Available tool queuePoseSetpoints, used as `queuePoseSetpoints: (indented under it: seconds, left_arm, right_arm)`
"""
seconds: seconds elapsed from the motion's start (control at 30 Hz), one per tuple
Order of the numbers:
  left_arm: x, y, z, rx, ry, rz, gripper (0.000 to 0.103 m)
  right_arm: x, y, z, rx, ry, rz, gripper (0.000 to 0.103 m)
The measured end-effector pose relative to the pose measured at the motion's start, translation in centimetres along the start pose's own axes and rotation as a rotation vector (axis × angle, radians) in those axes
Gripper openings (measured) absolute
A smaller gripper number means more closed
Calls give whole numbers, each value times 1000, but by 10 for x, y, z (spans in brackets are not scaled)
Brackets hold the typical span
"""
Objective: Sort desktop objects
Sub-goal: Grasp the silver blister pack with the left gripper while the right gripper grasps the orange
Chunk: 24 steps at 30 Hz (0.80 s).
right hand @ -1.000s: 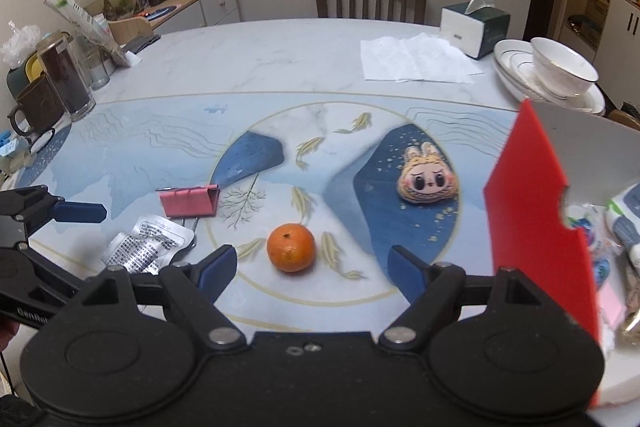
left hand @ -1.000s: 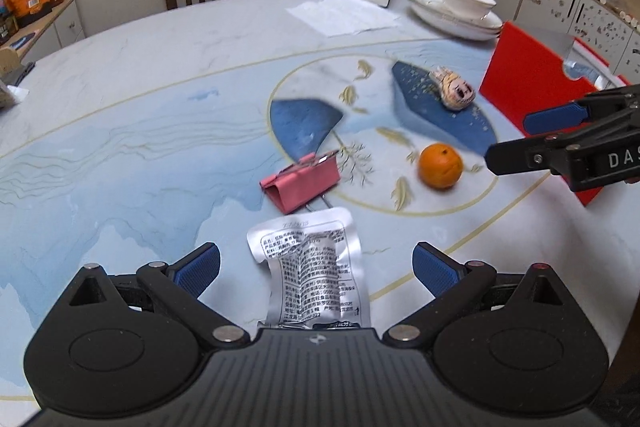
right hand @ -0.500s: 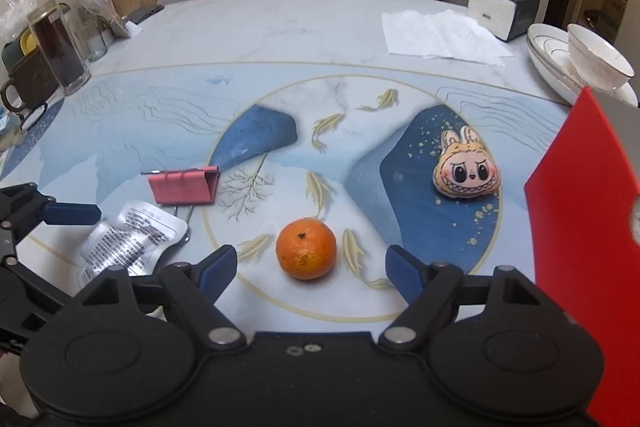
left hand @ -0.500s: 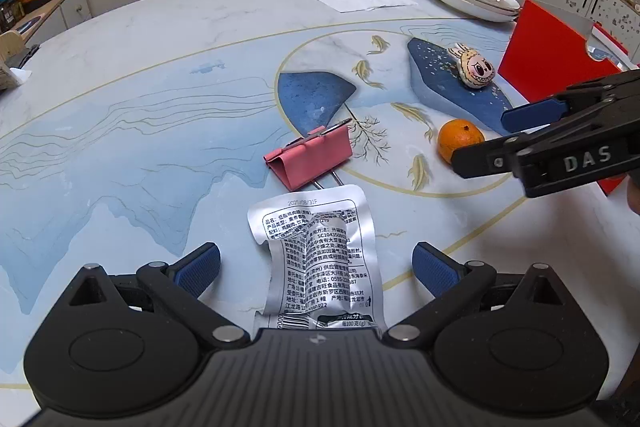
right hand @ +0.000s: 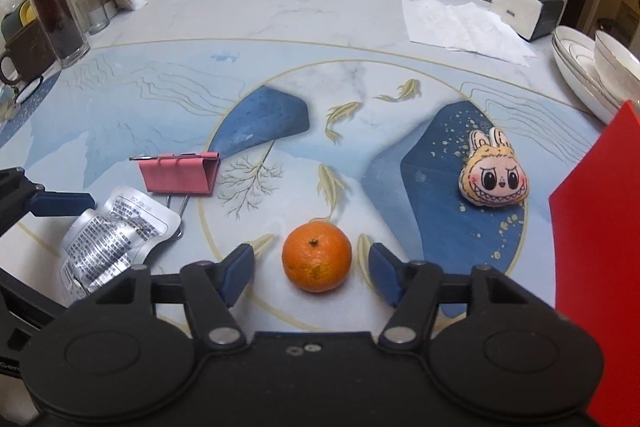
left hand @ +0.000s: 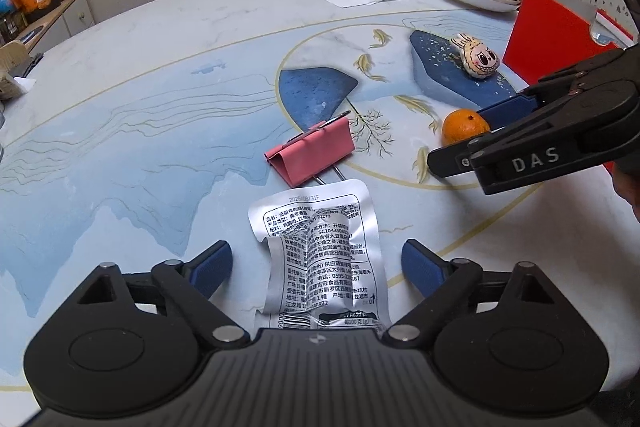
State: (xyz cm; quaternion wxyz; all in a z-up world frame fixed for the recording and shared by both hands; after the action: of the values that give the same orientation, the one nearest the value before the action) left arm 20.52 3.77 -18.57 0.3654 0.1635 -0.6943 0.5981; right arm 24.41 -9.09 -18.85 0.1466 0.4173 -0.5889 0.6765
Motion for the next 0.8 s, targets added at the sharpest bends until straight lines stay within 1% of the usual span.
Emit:
queuePoseSetpoints:
  seconds: [0.17, 0.2, 0.3, 0.33, 0.4, 0.47, 0.8]
  left_arm:
    - [4, -1, 2, -5, 5, 5, 72]
    - [5, -2, 3, -8, 9, 5, 70]
    - [7, -3, 5, -11, 16, 4, 57]
    - [7, -3, 4, -9, 16, 3, 56]
    - [8, -4, 4, 1, 17, 0, 56]
    - [7, -4, 4, 6, 16, -2, 56]
    - [10, -6, 5, 90, 42, -3, 55]
  right_arm:
    - [0, 0, -2, 26, 14, -1, 57]
    - [0, 0, -2, 26, 14, -1, 56]
    - [0, 0, -2, 24, 15, 1, 52]
    - [1, 0, -2, 24, 14, 2, 50]
    - [2, 0, -2, 25, 12, 3, 40]
    - [3, 0, 0, 24, 15, 2, 35]
    - [18, 6, 9, -7, 3, 5, 33]
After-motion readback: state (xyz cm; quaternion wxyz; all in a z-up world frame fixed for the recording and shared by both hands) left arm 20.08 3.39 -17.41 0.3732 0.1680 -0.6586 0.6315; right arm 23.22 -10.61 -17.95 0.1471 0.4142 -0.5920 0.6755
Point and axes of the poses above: each gripper's, at about its wrist camera, not at the fingertips, and x roughly against the way its jaws point, z to its right, y to its underside, the point moved 8 cm from there along -x, roughly the way its jaws point, and after that the axes turned 9 degrees about z, right-handed, at the moved point
